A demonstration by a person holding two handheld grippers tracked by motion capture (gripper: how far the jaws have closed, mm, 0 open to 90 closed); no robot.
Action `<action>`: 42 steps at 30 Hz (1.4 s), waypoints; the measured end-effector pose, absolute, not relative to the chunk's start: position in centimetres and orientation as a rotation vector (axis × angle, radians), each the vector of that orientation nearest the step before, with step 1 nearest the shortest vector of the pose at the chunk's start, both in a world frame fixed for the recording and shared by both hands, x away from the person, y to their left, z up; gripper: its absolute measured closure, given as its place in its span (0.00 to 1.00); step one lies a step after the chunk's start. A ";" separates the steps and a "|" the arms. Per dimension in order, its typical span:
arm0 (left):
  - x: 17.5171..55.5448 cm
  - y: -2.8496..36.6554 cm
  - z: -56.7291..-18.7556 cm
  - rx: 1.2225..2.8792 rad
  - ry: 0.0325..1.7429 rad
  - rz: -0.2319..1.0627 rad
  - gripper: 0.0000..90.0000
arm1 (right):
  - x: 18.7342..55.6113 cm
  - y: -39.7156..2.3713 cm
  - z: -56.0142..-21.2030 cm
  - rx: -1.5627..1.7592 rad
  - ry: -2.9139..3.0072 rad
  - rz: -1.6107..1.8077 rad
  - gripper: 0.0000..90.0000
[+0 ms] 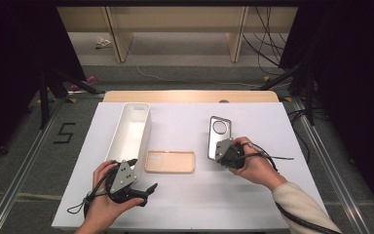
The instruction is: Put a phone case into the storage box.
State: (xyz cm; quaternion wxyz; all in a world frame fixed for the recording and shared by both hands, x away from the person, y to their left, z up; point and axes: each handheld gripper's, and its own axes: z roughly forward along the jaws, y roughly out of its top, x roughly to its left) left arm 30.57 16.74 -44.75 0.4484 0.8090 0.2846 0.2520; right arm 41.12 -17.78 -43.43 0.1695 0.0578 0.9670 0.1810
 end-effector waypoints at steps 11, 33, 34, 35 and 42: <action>30.6 16.7 -44.8 2.013 0.708 0.627 0.03 | 40.3 -19.1 -43.2 0.233 2.729 0.769 0.99; 34.0 12.5 -39.5 1.990 0.753 0.545 0.17 | 37.5 -19.8 -42.5 0.256 2.664 1.027 0.99; 34.0 12.5 -39.5 1.990 0.753 0.545 0.17 | 37.5 -19.8 -42.5 0.256 2.664 1.027 0.99; 34.6 12.1 -39.1 1.988 0.757 0.539 0.17 | 37.4 -19.7 -42.4 0.251 2.662 1.032 0.99; 38.4 9.4 -37.4 1.999 0.777 0.508 0.20 | 36.6 -19.4 -42.4 0.232 2.665 1.042 0.99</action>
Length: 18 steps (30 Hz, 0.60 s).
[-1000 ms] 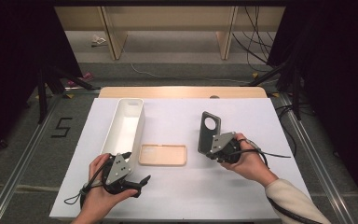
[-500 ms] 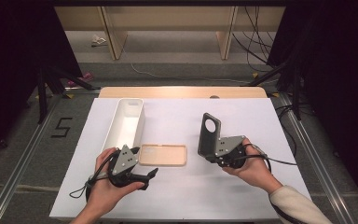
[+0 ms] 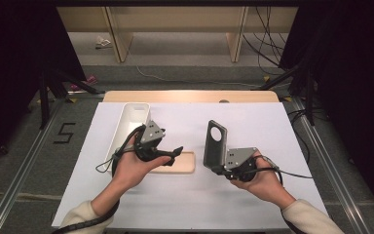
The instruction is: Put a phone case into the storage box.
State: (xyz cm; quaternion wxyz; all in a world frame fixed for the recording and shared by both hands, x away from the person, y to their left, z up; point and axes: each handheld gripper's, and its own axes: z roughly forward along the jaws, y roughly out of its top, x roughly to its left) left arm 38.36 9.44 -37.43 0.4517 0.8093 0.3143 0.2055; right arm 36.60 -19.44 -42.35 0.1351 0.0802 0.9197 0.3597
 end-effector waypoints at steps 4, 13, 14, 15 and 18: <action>39.9 8.1 -37.2 2.028 0.799 0.484 0.21 | 36.4 -19.1 -42.3 0.213 2.660 1.045 0.99; 42.5 5.7 -36.7 2.061 0.839 0.406 0.30 | 35.7 -17.8 -42.4 0.158 2.665 1.032 0.99; 43.1 5.0 -36.6 2.082 0.845 0.395 0.31 | 35.6 -17.7 -42.4 0.150 2.665 1.029 0.99; 43.1 5.0 -36.6 2.082 0.845 0.395 0.32 | 35.6 -17.7 -42.4 0.150 2.665 1.029 0.99; 44.3 3.9 -36.7 2.114 0.883 0.377 0.36 | 35.3 -17.1 -42.3 0.119 2.662 1.024 0.99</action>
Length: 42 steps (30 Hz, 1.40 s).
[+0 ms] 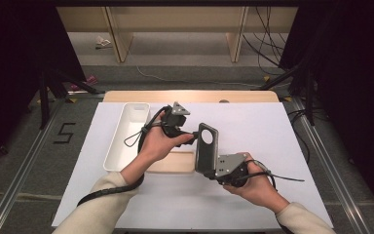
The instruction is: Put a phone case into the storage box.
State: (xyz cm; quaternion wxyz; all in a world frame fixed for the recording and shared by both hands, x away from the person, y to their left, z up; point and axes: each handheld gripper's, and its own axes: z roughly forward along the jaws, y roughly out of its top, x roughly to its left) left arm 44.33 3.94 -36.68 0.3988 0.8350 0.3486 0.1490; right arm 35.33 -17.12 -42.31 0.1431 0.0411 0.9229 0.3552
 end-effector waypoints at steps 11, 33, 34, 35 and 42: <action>46.4 2.4 -36.9 2.135 0.999 0.301 0.52 | 34.8 -16.3 -42.3 0.063 2.657 0.991 0.99; 47.3 2.8 -38.3 2.048 1.152 0.085 0.75 | 34.7 -16.0 -42.2 0.026 2.643 0.963 0.99; 47.2 2.8 -38.1 2.030 1.155 0.074 0.76 | 34.7 -15.9 -42.3 0.021 2.640 0.964 0.99; 47.2 2.8 -38.1 2.030 1.155 0.074 0.77 | 34.8 -15.9 -42.4 0.019 2.646 0.960 0.99; 46.1 2.1 -36.8 1.957 1.099 0.032 0.84 | 35.1 -15.9 -42.8 0.021 2.662 0.955 0.99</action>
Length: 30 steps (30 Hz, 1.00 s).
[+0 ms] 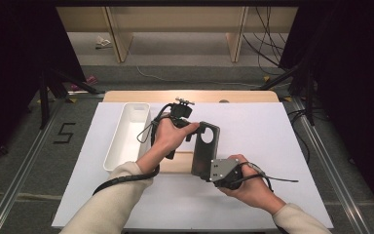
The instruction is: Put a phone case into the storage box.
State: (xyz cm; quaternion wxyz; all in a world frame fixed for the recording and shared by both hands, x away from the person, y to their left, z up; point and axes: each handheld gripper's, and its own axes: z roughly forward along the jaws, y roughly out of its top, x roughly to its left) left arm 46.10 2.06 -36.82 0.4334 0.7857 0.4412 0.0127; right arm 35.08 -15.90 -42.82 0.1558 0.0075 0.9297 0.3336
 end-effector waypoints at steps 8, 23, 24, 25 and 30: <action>44.9 1.0 -35.7 1.978 0.965 0.147 0.90 | 35.5 -16.2 -43.0 0.089 2.656 0.952 0.93; 44.6 3.7 -34.6 1.867 0.880 0.290 0.90 | 36.3 -17.6 -42.1 0.385 2.612 1.166 0.64; 44.6 3.7 -34.6 1.867 0.880 0.290 0.90 | 36.3 -17.8 -41.9 0.404 2.603 1.182 0.62; 44.5 3.9 -34.5 1.859 0.877 0.298 0.90 | 36.4 -17.9 -41.8 0.420 2.593 1.196 0.58; 44.3 5.5 -34.1 1.829 0.839 0.332 0.90 | 36.5 -18.8 -42.0 0.516 2.564 1.216 0.42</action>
